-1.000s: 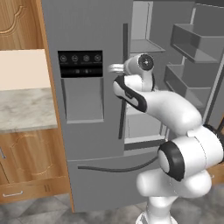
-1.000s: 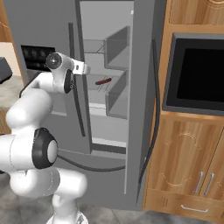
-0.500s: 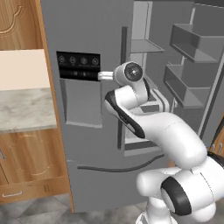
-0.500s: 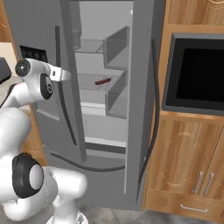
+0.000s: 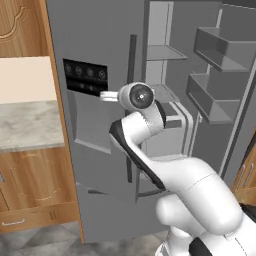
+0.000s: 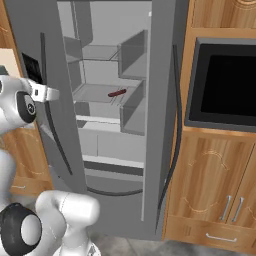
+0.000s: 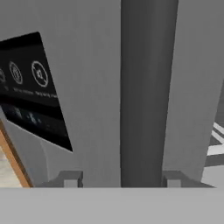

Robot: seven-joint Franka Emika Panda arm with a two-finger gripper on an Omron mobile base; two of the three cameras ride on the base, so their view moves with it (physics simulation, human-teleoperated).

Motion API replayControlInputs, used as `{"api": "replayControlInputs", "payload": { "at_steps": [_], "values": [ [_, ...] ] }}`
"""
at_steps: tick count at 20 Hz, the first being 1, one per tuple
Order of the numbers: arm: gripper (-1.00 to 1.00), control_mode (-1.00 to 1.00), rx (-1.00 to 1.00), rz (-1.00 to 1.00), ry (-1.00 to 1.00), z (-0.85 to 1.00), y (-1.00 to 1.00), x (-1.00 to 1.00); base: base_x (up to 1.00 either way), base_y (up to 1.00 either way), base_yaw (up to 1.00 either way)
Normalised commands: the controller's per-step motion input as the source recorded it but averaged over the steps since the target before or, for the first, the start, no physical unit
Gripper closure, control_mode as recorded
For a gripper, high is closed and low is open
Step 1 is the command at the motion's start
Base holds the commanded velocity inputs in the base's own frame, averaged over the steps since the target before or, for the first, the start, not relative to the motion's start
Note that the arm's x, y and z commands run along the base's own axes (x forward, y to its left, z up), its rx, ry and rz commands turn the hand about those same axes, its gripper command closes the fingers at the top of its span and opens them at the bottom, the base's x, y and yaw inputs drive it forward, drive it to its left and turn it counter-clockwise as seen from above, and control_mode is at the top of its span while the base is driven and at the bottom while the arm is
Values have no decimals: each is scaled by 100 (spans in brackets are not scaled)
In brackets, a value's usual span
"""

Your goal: Move the hot dog bun to the plate on the dining table and place the condiment next to that plate. Then navigate to the fridge and take the sausage and place it on the plate as well.

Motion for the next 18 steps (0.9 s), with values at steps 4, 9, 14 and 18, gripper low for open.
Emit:
{"api": "replayControlInputs", "payload": {
  "at_steps": [4,9,14,18],
  "values": [
    [-100,-100,29,-4,-5,21,-10,-100,0,0,0],
    [-100,-100,40,-7,0,46,-50,-97,0,0,0],
    [-100,-100,39,1,0,27,-87,-52,0,0,0],
    [-100,-100,38,10,0,-3,-76,3,0,0,0]
  ]
}}
